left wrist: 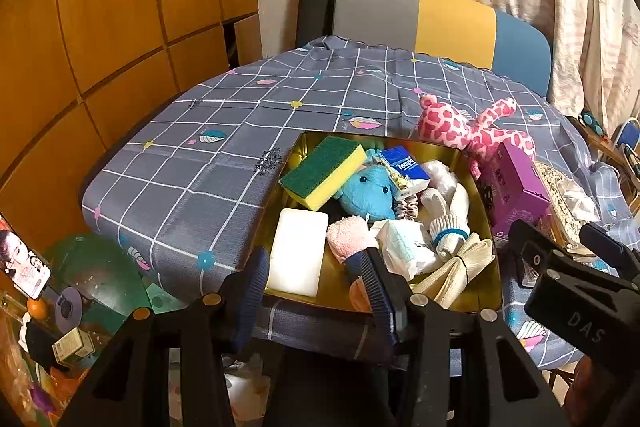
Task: Organize soft objects
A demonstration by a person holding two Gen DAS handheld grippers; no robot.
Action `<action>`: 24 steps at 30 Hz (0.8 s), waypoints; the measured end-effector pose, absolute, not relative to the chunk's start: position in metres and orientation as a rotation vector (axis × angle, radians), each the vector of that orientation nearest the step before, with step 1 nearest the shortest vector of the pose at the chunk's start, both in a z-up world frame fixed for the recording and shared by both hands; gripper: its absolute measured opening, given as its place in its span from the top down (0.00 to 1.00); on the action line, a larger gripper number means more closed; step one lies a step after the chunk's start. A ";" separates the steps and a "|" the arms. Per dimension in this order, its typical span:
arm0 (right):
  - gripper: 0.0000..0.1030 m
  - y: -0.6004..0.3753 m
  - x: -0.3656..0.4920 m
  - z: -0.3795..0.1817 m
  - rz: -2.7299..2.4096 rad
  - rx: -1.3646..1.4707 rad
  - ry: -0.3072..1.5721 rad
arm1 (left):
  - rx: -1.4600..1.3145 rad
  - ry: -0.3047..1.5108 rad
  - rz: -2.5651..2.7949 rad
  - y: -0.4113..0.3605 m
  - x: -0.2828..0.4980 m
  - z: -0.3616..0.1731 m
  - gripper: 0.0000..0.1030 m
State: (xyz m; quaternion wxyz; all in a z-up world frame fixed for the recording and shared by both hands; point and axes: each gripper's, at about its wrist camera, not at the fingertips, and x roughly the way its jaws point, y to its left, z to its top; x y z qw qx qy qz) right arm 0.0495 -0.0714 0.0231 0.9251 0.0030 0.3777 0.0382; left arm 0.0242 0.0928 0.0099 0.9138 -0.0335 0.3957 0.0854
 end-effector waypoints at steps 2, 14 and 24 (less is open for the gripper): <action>0.00 -0.072 0.049 0.023 0.071 0.005 0.775 | -0.068 0.815 0.175 0.093 0.025 0.010 0.53; 0.00 -0.074 0.050 0.022 0.071 0.010 0.783 | -0.065 0.816 0.168 0.089 0.024 0.008 0.53; 0.00 -0.077 0.052 0.021 0.067 0.015 0.791 | -0.060 0.823 0.162 0.088 0.026 0.006 0.53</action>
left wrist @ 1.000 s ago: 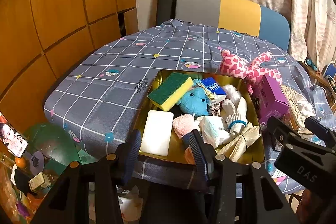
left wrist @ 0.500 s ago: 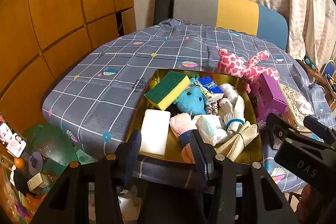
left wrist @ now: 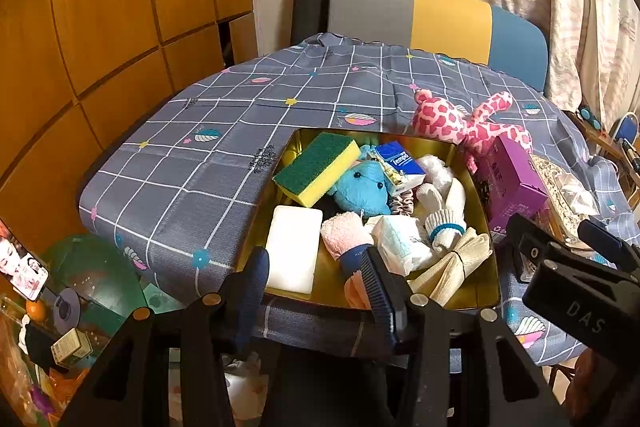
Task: Organize soft objects
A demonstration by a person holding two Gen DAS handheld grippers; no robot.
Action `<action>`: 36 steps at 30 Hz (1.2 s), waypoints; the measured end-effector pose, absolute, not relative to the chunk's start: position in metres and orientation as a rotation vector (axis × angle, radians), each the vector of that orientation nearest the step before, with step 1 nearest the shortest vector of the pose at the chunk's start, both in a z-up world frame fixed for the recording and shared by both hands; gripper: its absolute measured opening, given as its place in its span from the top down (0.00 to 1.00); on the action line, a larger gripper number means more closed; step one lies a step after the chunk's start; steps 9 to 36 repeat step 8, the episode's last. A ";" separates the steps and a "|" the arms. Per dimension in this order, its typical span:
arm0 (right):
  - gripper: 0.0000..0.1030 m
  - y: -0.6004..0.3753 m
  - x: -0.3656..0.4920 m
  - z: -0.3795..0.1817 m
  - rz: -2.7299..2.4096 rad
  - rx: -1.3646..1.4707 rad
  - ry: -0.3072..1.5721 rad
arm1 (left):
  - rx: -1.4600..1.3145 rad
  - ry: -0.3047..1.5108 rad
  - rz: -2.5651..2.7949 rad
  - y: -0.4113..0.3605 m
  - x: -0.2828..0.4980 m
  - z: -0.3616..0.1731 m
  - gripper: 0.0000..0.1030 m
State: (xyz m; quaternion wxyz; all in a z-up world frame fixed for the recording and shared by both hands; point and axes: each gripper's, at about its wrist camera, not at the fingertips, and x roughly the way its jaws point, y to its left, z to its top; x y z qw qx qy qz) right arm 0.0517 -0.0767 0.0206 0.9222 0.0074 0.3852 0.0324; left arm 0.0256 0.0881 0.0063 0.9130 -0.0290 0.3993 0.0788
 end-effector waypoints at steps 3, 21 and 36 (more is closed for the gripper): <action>0.00 -0.077 0.052 0.020 0.068 0.017 0.793 | -0.064 0.828 0.159 0.088 0.027 0.005 0.53; 0.00 -0.081 0.052 0.020 0.063 0.023 0.791 | -0.061 0.826 0.170 0.087 0.028 0.004 0.54; 0.00 -0.081 0.052 0.020 0.063 0.023 0.791 | -0.061 0.826 0.170 0.087 0.028 0.004 0.54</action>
